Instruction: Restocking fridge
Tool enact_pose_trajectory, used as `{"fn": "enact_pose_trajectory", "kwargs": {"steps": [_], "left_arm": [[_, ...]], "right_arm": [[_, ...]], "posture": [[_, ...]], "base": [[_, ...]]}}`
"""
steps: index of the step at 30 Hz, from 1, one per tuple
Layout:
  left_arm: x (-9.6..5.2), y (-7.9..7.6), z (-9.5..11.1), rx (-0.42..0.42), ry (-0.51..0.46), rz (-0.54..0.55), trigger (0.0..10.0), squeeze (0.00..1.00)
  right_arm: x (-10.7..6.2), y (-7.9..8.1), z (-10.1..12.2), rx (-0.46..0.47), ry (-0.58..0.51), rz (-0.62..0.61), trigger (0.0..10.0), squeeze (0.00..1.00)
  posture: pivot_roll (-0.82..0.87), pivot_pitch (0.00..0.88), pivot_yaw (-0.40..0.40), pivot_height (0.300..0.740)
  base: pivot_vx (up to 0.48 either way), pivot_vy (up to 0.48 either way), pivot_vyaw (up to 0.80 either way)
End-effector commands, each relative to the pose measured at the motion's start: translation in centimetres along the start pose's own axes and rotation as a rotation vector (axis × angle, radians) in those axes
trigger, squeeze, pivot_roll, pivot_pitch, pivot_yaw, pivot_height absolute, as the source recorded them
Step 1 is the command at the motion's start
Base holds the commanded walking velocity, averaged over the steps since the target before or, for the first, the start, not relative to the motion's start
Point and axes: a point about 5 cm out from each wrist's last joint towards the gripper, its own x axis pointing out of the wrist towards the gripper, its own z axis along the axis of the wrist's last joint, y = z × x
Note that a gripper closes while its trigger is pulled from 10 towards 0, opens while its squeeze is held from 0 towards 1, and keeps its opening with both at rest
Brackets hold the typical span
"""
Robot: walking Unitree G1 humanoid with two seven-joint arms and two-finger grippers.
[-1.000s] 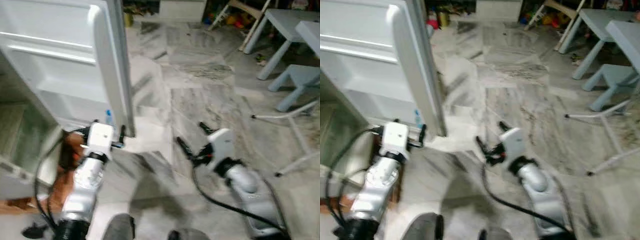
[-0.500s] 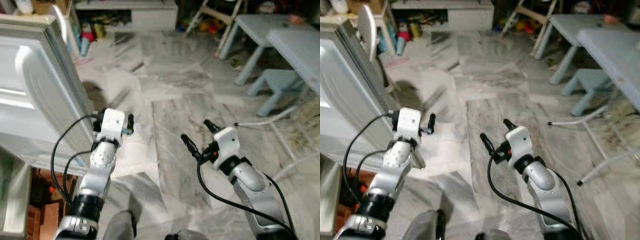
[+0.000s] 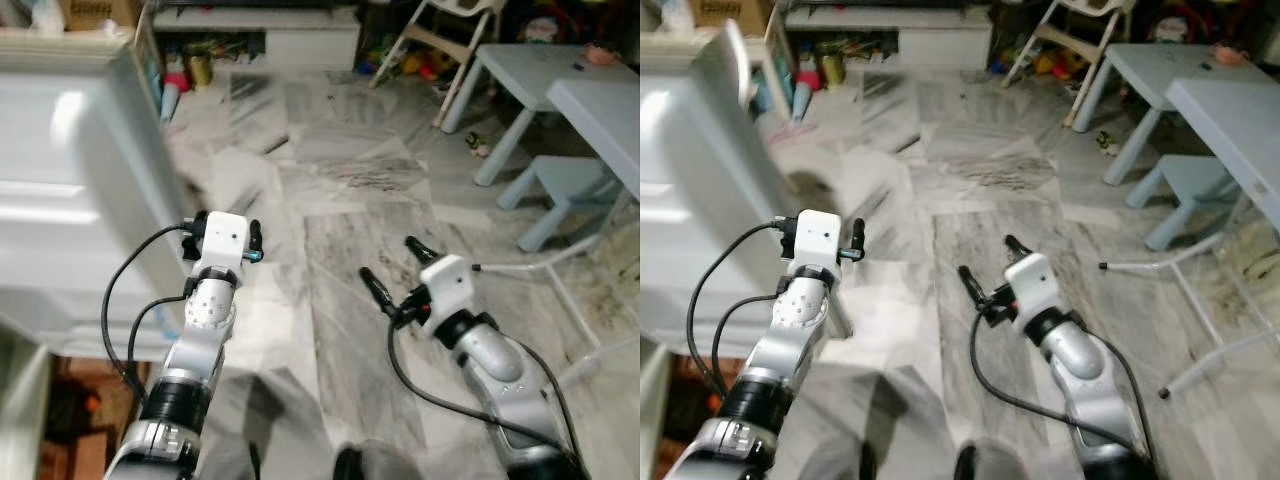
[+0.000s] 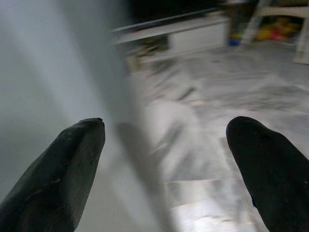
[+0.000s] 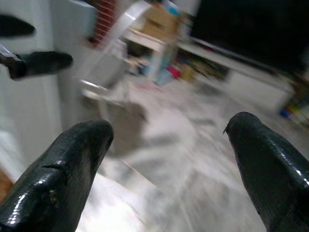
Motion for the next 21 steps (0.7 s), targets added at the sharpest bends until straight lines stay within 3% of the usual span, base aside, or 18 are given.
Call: {"fn": "enact_pose_trajectory", "kwargs": {"steps": [1, 5, 10, 15, 21], "left_arm": [[0.0, -1.0, 0.4, -0.019, -0.028, -0.047, 10.0, 0.00], [-0.1, -0.8, 1.4, 0.000, -0.082, -0.045, 10.0, 0.00], [-1.1, -0.9, 1.1, -0.003, -0.089, -0.076, 10.0, 0.00], [-1.2, -0.9, 0.5, 0.008, -0.074, -0.073, 10.0, 0.00], [0.0, -1.2, 1.5, -0.004, -0.089, -0.085, 10.0, 0.00]], "right_arm": [[-0.5, -0.8, -0.4, -0.019, 0.020, -0.026, 10.0, 0.00], [0.0, -0.9, -0.4, -0.027, 0.015, -0.036, 10.0, 0.00], [0.0, -0.5, -0.4, -0.035, 0.008, -0.028, 10.0, 0.00], [0.0, -0.3, -0.4, -0.029, 0.008, -0.033, 10.0, 0.00], [0.1, -0.7, -0.4, -0.045, 0.010, -0.053, 10.0, 0.00]], "posture": [[0.06, 0.064, -0.057, 0.740], [0.07, 0.049, -0.057, 0.740], [0.07, 0.049, -0.054, 0.740], [0.07, 0.047, -0.054, 0.740], [0.06, 0.050, -0.050, 0.740]], "base": [[0.000, 0.000, 0.51], [0.000, 0.000, 0.33], [0.000, 0.000, 0.55], [0.433, 0.000, 0.30], [0.480, 0.000, 0.00]]}}
